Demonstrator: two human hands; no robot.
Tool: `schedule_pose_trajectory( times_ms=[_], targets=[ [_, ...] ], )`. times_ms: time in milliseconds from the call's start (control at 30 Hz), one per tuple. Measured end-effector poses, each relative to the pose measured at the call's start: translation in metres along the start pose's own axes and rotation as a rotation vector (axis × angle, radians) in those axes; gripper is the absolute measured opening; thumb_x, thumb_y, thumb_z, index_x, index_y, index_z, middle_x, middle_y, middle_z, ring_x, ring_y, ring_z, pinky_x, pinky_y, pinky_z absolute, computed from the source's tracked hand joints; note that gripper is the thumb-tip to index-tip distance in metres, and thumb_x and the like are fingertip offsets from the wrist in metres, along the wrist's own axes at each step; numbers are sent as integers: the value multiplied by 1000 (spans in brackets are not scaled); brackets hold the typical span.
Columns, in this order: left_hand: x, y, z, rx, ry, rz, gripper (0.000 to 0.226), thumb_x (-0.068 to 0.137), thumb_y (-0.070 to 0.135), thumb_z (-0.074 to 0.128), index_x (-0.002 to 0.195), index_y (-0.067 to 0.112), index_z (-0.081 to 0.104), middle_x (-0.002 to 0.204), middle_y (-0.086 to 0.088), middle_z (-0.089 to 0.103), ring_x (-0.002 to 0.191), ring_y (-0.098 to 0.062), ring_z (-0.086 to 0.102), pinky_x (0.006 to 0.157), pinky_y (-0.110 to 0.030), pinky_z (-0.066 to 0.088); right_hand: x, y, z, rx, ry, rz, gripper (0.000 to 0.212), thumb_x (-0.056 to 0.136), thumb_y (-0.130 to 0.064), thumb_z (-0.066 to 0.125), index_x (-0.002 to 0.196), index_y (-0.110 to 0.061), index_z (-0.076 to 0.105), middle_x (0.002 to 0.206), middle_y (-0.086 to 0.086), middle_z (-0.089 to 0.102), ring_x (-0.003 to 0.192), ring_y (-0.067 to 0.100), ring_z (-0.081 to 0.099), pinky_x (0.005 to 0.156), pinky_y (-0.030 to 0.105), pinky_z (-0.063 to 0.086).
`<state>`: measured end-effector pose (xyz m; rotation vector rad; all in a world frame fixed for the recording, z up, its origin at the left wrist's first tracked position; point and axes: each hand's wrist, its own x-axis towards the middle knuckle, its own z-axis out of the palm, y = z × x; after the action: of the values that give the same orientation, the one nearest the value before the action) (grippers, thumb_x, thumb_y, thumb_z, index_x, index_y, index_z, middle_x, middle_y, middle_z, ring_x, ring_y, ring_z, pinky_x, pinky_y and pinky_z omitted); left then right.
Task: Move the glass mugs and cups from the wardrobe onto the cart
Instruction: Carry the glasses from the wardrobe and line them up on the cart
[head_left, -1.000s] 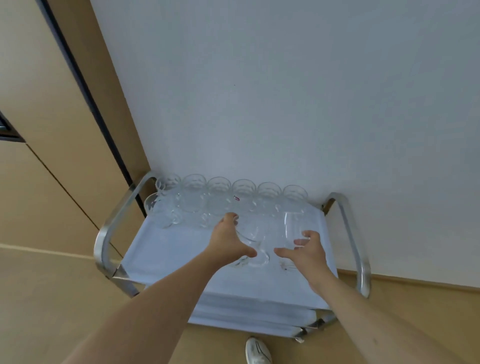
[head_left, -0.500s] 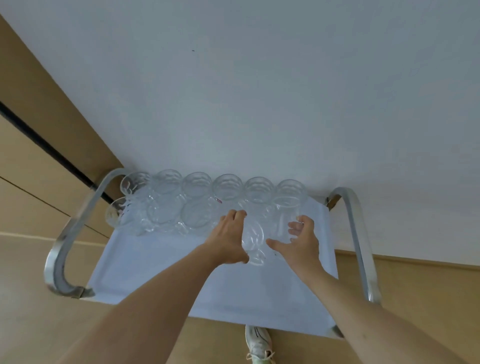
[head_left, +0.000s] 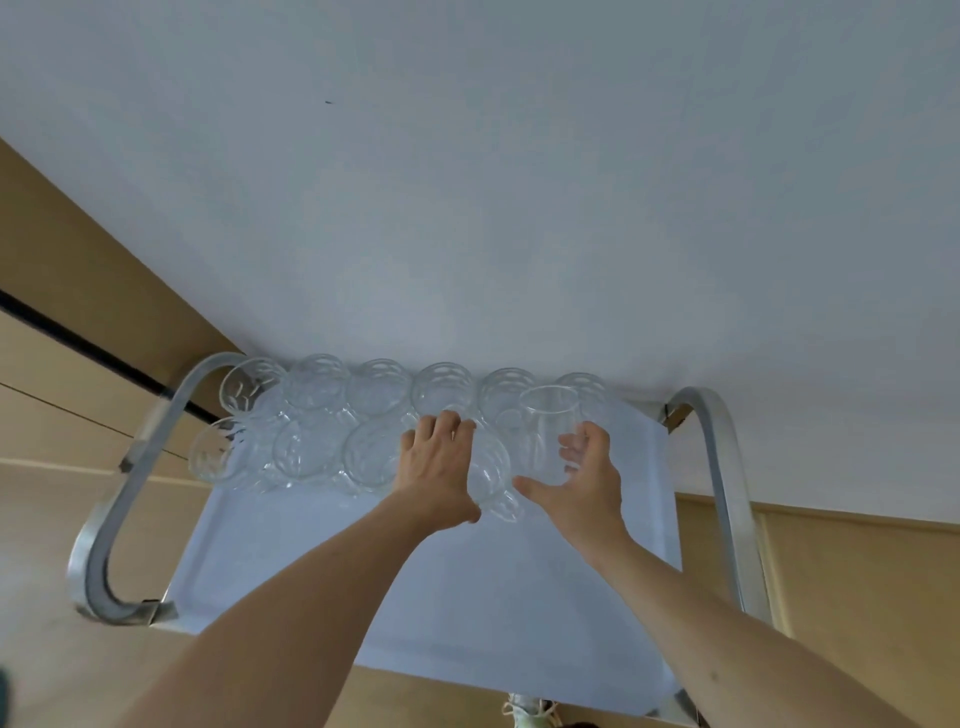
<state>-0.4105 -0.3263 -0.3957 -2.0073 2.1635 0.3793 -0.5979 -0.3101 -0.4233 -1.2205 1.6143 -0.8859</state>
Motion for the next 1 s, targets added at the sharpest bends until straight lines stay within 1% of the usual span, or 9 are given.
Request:
schedule_pose_trajectory(
  times_ms=[200,400,567,667,767,900,1000],
  targets=[
    [4,-7,6,30,-23,-38,112,58,50,88,149,24,29,144,7,30,133,-23,31,112,-36,29,4,3,2,22,-13,-2,95,57,-27,98,126,-36,33,121,-6,54,110,15,57,97,27,46],
    [4,-17,9,98,4,-55,106,60,48,84,147,26,28,141,7,32,130,-22,34,109,-35,30,4,5,7,36,-10,1,94,57,-28,98,123,-38,33,121,-7,55,110,13,57,94,22,44],
    [-3,-18,19,55,75,-75,93,70,36,77,147,19,28,141,4,37,129,-23,35,108,-34,31,1,9,13,39,2,10,94,57,-28,98,126,-34,35,121,-6,55,109,13,58,93,20,43],
    [-3,-20,16,49,78,-111,92,69,43,79,145,18,32,141,2,39,132,-24,35,108,-36,32,-3,7,17,41,13,9,94,56,-28,99,126,-33,36,119,-7,56,108,12,58,94,22,45],
    [-4,-21,15,52,60,-126,100,66,51,84,146,20,32,147,2,32,137,-26,31,111,-40,32,-8,2,20,43,21,6,94,56,-29,99,127,-32,36,121,-6,56,109,12,57,91,19,44],
    [-12,-31,15,-2,79,-122,96,70,46,84,147,23,32,152,2,31,140,-26,29,113,-40,29,-17,-7,28,36,43,-16,94,57,-30,99,125,-34,34,121,-6,56,108,11,57,87,13,41],
    [-24,-47,10,-86,104,-107,91,74,43,80,149,26,33,154,3,33,141,-26,28,114,-40,28,-31,-15,40,27,73,-27,94,58,-29,98,128,-31,36,121,-6,56,107,12,58,88,16,42]
  ],
)
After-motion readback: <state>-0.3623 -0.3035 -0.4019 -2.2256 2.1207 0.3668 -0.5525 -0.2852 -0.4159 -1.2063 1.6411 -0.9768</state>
